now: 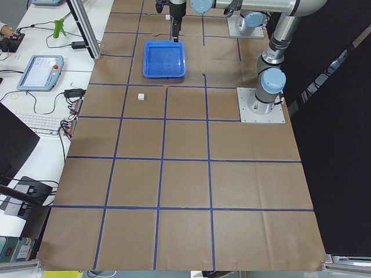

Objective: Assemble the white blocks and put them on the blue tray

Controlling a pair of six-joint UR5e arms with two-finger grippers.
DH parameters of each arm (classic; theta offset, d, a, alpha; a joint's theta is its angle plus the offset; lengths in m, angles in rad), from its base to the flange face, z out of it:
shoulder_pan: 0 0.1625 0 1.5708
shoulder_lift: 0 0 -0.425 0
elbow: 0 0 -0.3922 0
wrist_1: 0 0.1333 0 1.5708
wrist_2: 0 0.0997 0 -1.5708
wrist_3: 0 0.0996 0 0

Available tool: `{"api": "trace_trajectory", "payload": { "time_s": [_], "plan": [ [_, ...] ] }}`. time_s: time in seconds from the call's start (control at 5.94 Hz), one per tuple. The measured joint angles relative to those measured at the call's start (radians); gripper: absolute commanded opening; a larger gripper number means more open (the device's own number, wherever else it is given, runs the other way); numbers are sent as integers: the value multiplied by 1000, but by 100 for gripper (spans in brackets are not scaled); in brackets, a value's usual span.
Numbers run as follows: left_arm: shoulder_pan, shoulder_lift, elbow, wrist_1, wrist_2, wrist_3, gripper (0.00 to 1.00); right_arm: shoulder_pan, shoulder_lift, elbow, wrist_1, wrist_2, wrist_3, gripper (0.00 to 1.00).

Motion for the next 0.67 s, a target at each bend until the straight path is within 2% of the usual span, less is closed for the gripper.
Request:
{"api": "trace_trajectory", "payload": {
  "time_s": [0.67],
  "plan": [
    [1,1,3,2,0,0,99,-1,11,-9,3,-1,-1,100]
  ]
}}
